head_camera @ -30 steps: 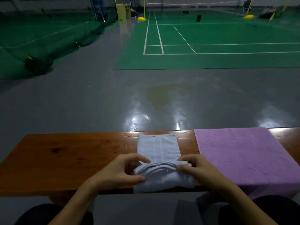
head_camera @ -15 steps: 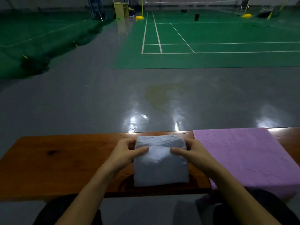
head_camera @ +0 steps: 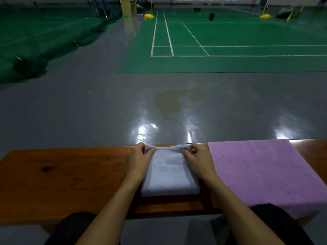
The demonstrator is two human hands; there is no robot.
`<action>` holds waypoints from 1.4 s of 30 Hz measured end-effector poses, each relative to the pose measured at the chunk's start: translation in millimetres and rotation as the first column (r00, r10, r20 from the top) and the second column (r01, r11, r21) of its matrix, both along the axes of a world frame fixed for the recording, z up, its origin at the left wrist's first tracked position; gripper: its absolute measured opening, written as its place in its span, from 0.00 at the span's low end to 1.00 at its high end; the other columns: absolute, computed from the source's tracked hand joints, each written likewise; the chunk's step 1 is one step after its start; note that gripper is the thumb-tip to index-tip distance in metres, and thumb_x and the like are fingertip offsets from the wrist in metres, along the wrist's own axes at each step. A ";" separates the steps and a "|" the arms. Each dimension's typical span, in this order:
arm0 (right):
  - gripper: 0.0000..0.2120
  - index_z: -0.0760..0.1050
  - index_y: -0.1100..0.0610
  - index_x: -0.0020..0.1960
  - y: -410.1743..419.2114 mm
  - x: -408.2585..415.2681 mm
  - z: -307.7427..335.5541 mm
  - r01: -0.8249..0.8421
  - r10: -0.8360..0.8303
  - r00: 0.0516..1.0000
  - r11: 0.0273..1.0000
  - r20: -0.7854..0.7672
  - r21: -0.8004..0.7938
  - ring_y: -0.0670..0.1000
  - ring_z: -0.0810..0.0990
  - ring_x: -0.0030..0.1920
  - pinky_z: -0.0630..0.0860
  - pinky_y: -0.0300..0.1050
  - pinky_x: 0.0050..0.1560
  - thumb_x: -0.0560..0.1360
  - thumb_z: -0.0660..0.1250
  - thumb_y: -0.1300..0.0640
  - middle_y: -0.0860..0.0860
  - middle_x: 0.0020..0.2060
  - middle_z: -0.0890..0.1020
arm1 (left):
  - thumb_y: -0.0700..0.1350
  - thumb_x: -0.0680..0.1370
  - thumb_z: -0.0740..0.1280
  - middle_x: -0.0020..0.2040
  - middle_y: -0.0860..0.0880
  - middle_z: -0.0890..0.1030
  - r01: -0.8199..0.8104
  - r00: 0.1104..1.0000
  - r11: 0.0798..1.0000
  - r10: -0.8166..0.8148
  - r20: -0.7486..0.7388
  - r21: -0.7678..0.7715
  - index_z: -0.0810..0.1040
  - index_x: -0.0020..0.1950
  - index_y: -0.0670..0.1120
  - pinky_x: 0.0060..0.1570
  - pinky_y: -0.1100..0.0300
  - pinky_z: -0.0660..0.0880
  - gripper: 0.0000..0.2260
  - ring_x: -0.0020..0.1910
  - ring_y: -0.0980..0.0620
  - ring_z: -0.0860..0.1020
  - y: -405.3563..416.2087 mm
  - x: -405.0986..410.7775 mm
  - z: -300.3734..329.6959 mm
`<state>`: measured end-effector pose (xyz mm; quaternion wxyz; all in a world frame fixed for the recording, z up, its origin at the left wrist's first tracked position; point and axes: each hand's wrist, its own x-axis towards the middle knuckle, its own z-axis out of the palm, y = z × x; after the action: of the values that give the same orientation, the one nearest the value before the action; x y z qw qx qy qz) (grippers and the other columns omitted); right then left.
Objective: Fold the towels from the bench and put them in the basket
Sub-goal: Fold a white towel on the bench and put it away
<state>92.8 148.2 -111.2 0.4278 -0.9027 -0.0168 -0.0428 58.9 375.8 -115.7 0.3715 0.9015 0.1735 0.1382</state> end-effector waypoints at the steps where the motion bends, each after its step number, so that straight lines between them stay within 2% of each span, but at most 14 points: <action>1: 0.08 0.81 0.47 0.43 0.5 0.0 0.4 0.005 -0.005 1.000 0.999 0.007 -0.034 0.45 0.83 0.40 0.82 0.49 0.45 0.78 0.72 0.46 0.45 0.40 0.86 | 0.52 0.79 0.74 0.37 0.53 0.78 -0.007 1.000 0.999 0.008 -0.014 0.050 0.78 0.43 0.47 0.31 0.60 0.64 0.11 0.37 0.51 0.75 -2.2 -0.1 -0.5; 5: 0.07 0.79 0.46 0.48 0.5 -6.1 3.8 0.031 -0.031 1.000 0.981 0.004 -0.190 0.38 0.75 0.38 0.66 0.35 0.35 0.81 0.70 0.44 0.41 0.39 0.78 | 0.55 0.79 0.72 0.44 0.50 0.82 -0.026 0.999 0.986 0.031 -0.030 0.165 0.78 0.47 0.50 0.38 0.55 0.71 0.10 0.44 0.46 0.79 -2.8 -1.9 -1.7; 9: 0.10 0.75 0.44 0.49 -3.8 -8.2 4.5 0.079 -0.083 0.996 0.973 -0.011 -0.215 0.43 0.79 0.42 0.75 0.43 0.42 0.80 0.69 0.39 0.42 0.43 0.80 | 0.57 0.81 0.70 0.50 0.50 0.84 -0.053 0.997 0.982 0.061 -0.042 0.181 0.76 0.56 0.52 0.43 0.53 0.77 0.11 0.48 0.46 0.81 6.5 -9.5 6.4; 12: 0.12 0.77 0.49 0.57 -2.7 -13.9 8.3 0.107 -0.076 0.990 0.956 0.122 -0.273 0.47 0.76 0.47 0.71 0.45 0.44 0.81 0.68 0.42 0.46 0.50 0.81 | 0.57 0.82 0.68 0.54 0.50 0.83 -0.048 0.999 0.933 0.050 0.002 0.358 0.76 0.62 0.52 0.46 0.51 0.81 0.13 0.53 0.45 0.82 8.7 -26.5 15.0; 15: 0.14 0.77 0.50 0.63 6.2 -30.0 10.0 -0.046 0.143 0.951 0.942 0.273 -0.332 0.49 0.75 0.57 0.74 0.45 0.58 0.81 0.66 0.45 0.48 0.58 0.80 | 0.55 0.82 0.66 0.58 0.47 0.83 0.088 0.984 0.865 -0.153 0.093 0.494 0.79 0.64 0.48 0.51 0.52 0.80 0.16 0.56 0.45 0.81 1.3 -45.1 11.5; 17: 0.18 0.76 0.52 0.69 14.4 -43.3 4.3 -0.198 0.329 0.907 0.885 0.264 -0.422 0.53 0.74 0.68 0.67 0.47 0.74 0.82 0.64 0.46 0.52 0.68 0.78 | 0.55 0.82 0.62 0.66 0.44 0.81 0.229 0.948 0.802 -0.311 0.059 0.552 0.79 0.68 0.45 0.66 0.50 0.77 0.20 0.66 0.44 0.78 -4.1 -47.7 -1.1; 20: 0.29 0.63 0.53 0.81 21.9 -57.6 -11.9 -0.348 0.502 0.861 0.699 0.083 -0.625 0.59 0.56 0.83 0.53 0.60 0.83 0.85 0.50 0.40 0.57 0.82 0.61 | 0.56 0.84 0.55 0.78 0.41 0.72 0.378 0.911 0.673 -0.394 -0.124 0.635 0.74 0.75 0.46 0.78 0.45 0.66 0.24 0.80 0.42 0.66 -12.7 -46.3 -16.7; 23: 0.35 0.42 0.48 0.86 15.4 -60.5 -26.3 -0.442 0.488 0.867 0.657 -0.103 -0.611 0.56 0.34 0.83 0.40 0.62 0.83 0.84 0.41 0.33 0.52 0.84 0.38 | 0.62 0.84 0.45 0.85 0.42 0.54 0.460 0.886 0.663 -0.379 -0.265 0.591 0.60 0.84 0.50 0.82 0.41 0.55 0.31 0.85 0.42 0.49 -17.3 -52.5 -25.2; 25: 0.37 0.36 0.45 0.85 9.0 -59.3 -29.9 -0.440 0.475 0.871 0.646 -0.123 -0.624 0.54 0.28 0.81 0.34 0.60 0.82 0.83 0.39 0.29 0.48 0.82 0.32 | 0.67 0.81 0.36 0.86 0.48 0.39 0.503 0.864 0.675 -0.377 -0.334 0.539 0.45 0.86 0.54 0.83 0.42 0.46 0.35 0.84 0.47 0.36 -15.0 -55.9 -28.3; 27: 0.38 0.32 0.43 0.84 2.3 -56.0 -30.0 -0.428 0.450 0.882 0.634 -0.144 -0.644 0.54 0.28 0.81 0.32 0.59 0.80 0.80 0.36 0.26 0.46 0.81 0.30 | 0.71 0.77 0.29 0.84 0.51 0.33 0.516 0.856 0.675 -0.377 -0.354 0.528 0.39 0.86 0.56 0.82 0.42 0.43 0.38 0.83 0.50 0.32 -10.5 -57.4 -26.4; 32: 0.43 0.35 0.46 0.85 -18.1 -53.0 -29.9 -0.373 0.345 0.923 0.706 -0.169 -0.602 0.53 0.36 0.83 0.36 0.61 0.82 0.76 0.29 0.24 0.46 0.84 0.36 | 0.70 0.82 0.40 0.86 0.51 0.39 0.496 0.865 0.679 -0.333 -0.374 0.542 0.46 0.86 0.56 0.83 0.43 0.45 0.35 0.85 0.46 0.41 6.8 -64.2 -23.8; 35: 0.41 0.53 0.51 0.85 -31.4 -53.2 -24.4 -0.308 0.308 0.945 0.737 -0.107 -0.601 0.55 0.51 0.83 0.50 0.61 0.82 0.79 0.40 0.29 0.50 0.84 0.55 | 0.67 0.82 0.51 0.84 0.46 0.62 0.450 0.893 0.669 -0.361 -0.270 0.591 0.66 0.82 0.51 0.80 0.46 0.57 0.33 0.83 0.44 0.58 19.4 -73.7 -17.4; 38: 0.33 0.70 0.54 0.77 -43.5 -59.5 -16.0 -0.283 0.387 0.918 0.791 0.085 -0.543 0.53 0.68 0.76 0.66 0.53 0.78 0.81 0.53 0.36 0.52 0.76 0.71 | 0.64 0.82 0.59 0.79 0.50 0.70 0.486 0.868 0.714 -0.462 -0.182 0.505 0.74 0.76 0.53 0.79 0.53 0.62 0.27 0.80 0.50 0.65 31.7 -86.1 -8.9; 42: 0.26 0.74 0.47 0.72 -51.6 -78.0 -8.8 -0.461 0.528 0.843 0.808 0.105 -0.365 0.44 0.70 0.73 0.71 0.45 0.73 0.80 0.60 0.35 0.45 0.75 0.73 | 0.60 0.81 0.65 0.66 0.57 0.81 0.523 0.821 0.734 -0.570 -0.026 0.433 0.81 0.63 0.56 0.64 0.54 0.77 0.15 0.66 0.60 0.76 38.5 -99.5 12.5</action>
<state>14.8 96.7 -120.1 0.2648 -0.9155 -0.3023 -0.0170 -40.5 414.3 -103.2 0.2008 0.9617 -0.1537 0.1057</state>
